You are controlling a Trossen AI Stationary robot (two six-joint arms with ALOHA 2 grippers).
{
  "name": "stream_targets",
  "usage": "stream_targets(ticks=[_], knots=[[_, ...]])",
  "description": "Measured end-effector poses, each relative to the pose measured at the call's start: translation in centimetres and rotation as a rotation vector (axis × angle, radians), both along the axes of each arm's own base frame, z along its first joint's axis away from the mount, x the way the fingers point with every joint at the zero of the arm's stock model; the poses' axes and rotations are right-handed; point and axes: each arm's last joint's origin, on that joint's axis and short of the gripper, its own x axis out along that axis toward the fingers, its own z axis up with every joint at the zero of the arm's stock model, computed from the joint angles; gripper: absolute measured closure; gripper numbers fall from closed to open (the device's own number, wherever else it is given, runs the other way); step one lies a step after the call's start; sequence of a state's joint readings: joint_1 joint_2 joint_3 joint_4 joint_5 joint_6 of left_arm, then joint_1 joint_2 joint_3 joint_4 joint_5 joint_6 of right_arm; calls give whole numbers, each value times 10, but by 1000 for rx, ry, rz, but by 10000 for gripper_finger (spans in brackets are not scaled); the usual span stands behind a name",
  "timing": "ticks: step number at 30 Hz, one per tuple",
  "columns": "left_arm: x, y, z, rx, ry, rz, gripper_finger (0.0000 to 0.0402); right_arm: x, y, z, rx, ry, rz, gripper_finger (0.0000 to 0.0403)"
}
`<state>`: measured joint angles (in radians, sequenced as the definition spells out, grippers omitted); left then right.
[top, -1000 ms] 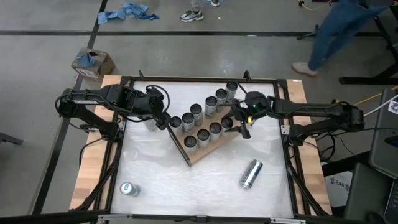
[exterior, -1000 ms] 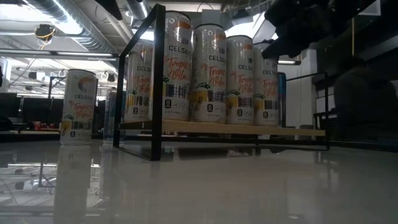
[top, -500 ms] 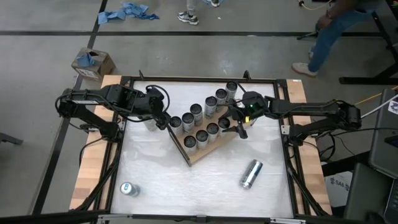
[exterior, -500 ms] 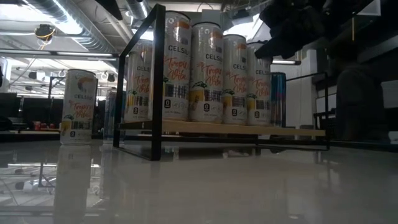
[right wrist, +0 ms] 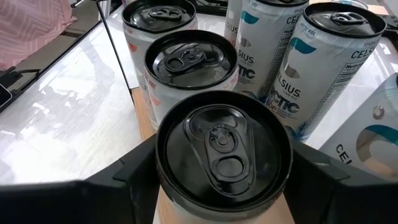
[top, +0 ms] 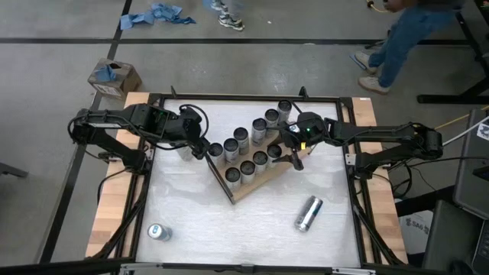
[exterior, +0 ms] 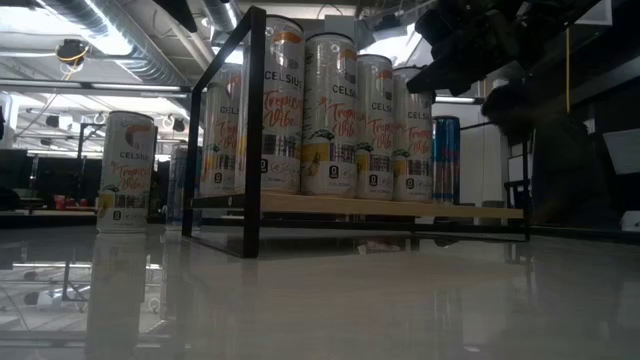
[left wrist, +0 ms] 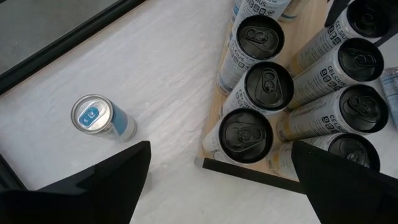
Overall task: Place canned beverage on shelf
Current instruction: Put the white yellow soda can on the shelf
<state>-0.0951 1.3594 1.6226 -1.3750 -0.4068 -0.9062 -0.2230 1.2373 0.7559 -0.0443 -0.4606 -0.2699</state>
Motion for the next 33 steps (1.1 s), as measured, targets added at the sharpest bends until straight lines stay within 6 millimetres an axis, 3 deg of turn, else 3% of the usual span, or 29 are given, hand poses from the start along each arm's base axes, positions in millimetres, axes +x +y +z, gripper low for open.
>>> stream_targets(ticks=[16,27,33], knots=[[0,0,0,0,0,0,23,-1,0,-1,4,11,-2,144],[0,0,0,0,0,0,23,-1,0,-1,7,16,-3,37],[0,0,0,0,0,0,23,-2,0,1,3,8,-6,10]])
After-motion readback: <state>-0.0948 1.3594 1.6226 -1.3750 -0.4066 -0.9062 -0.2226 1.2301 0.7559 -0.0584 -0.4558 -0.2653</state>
